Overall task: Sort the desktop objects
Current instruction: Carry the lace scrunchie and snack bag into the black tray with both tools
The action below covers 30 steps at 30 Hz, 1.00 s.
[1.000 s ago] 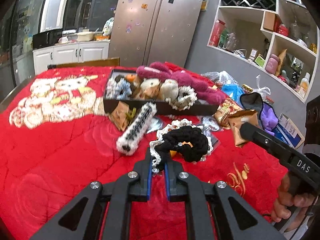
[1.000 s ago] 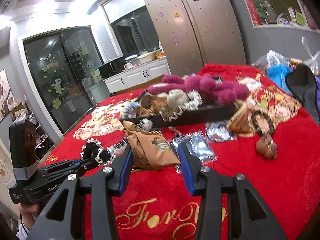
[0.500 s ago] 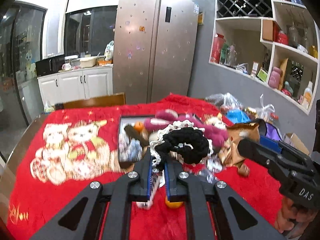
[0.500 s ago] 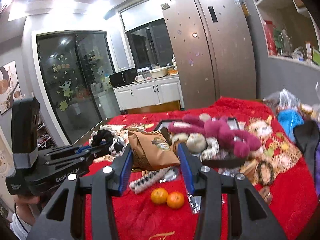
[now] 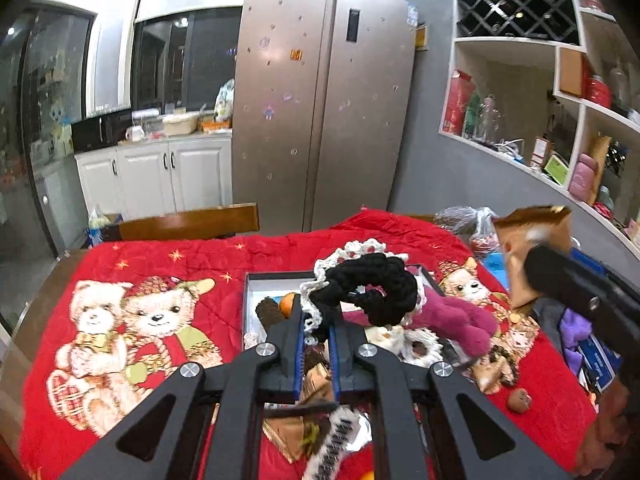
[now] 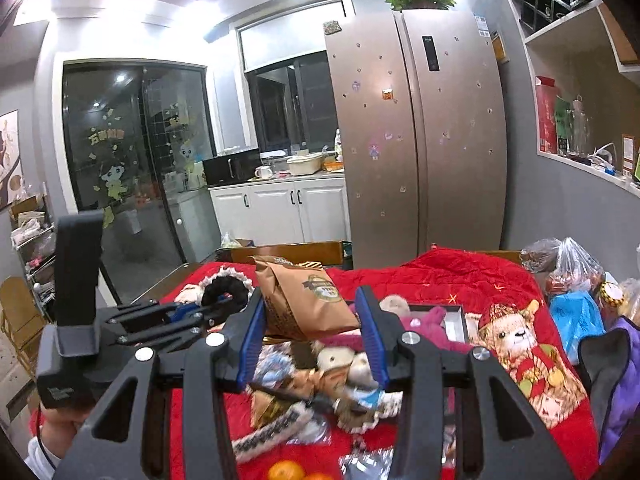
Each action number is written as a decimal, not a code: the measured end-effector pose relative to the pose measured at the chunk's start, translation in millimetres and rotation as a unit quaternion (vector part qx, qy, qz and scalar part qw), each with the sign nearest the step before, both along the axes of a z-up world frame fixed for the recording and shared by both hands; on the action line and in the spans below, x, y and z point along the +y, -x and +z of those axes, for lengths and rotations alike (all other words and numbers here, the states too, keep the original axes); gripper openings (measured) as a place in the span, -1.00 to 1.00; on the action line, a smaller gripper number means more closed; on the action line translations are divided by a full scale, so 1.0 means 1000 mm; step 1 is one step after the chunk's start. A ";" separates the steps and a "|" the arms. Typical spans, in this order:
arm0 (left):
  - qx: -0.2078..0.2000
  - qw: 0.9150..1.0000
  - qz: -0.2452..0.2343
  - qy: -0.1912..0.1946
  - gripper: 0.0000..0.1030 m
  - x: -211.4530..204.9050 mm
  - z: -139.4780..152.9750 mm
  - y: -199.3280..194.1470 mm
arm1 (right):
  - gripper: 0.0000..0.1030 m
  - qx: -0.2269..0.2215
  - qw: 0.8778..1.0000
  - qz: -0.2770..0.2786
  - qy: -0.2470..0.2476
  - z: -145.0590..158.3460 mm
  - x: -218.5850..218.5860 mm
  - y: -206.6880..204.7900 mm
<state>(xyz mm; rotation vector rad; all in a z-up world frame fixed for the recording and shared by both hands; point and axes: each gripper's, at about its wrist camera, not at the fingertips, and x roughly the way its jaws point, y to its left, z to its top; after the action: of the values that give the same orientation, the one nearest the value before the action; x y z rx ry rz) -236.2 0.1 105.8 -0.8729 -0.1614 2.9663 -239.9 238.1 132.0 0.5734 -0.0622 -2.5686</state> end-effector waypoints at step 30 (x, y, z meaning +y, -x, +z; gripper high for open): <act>-0.093 0.995 -0.027 0.024 -0.81 0.004 -0.111 0.068 | -0.13 -0.156 0.985 0.016 -0.071 -0.154 -0.016 0.107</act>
<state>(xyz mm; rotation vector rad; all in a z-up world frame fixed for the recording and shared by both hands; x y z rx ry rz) -304.0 4.3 -5.2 -1.1401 -0.0711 2.8474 -347.2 221.8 -22.0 1.0197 0.0244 -2.4441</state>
